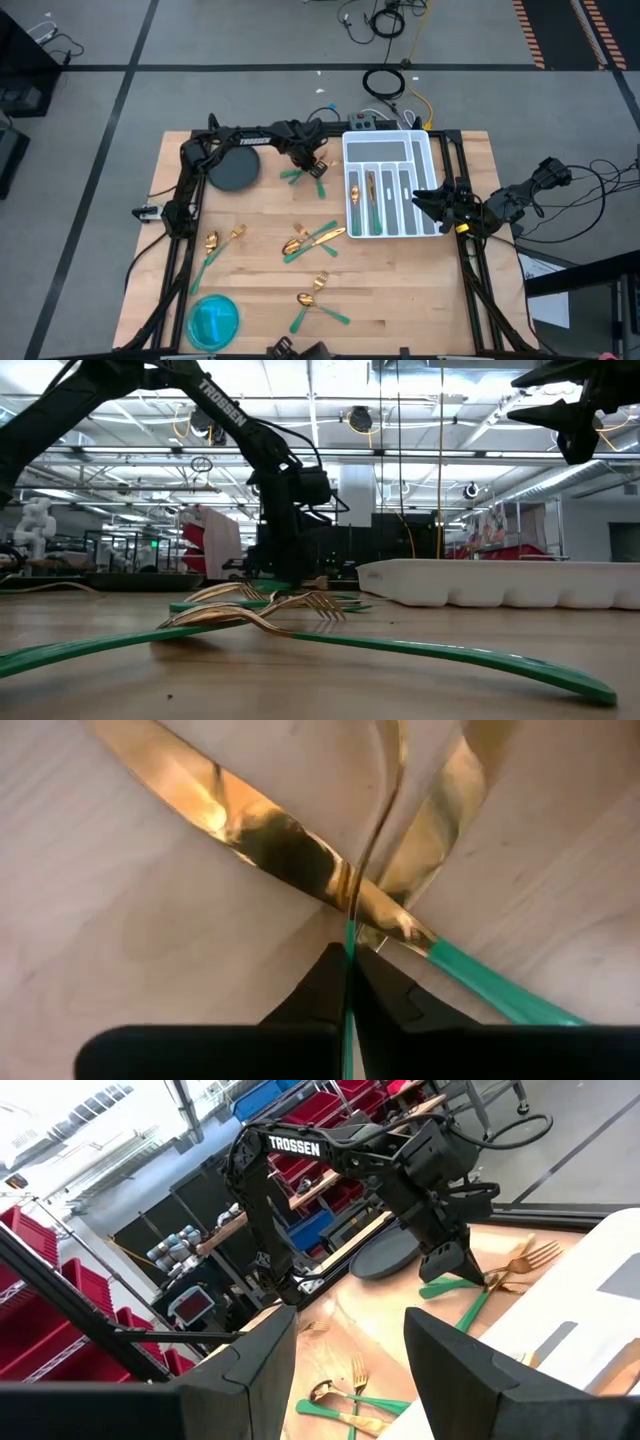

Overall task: Sort silverware
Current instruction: Put the green fork on the silverware organizer

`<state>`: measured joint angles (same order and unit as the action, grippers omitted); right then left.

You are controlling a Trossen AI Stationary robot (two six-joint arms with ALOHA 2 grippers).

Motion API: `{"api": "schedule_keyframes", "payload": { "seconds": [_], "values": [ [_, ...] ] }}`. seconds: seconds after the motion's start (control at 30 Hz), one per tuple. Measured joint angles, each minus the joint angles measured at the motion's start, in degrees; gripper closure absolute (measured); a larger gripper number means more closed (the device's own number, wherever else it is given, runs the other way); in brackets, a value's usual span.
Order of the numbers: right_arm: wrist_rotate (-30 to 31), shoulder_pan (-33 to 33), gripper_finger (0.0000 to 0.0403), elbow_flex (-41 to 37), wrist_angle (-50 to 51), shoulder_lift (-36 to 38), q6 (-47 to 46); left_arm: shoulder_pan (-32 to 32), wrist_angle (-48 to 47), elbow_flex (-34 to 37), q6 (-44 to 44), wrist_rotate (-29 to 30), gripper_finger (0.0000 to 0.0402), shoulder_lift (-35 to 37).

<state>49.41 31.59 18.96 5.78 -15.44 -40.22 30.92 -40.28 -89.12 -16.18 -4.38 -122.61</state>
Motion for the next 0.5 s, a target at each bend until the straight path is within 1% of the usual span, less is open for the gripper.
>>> {"api": "schedule_keyframes", "payload": {
  "seconds": [0.2, 0.4, 0.5],
  "values": [
    [-0.01, 0.00, 0.0222, 0.00, 0.02, 0.00, -1.12, -1.13, -4.24, -2.82, -0.01, 0.16, 0.0394, -0.17],
    [0.33, 0.00, 0.0222, 0.00, 0.04, 0.00, -1.13, -2.48, -9.74, -6.37, 0.04, 3.18, 0.0396, -0.06],
    [3.88, 0.00, 0.0222, 0.02, 0.38, 0.00, -2.88, -3.44, -11.66, -7.91, -0.01, 5.04, 0.0396, 0.73]
  ]
}}
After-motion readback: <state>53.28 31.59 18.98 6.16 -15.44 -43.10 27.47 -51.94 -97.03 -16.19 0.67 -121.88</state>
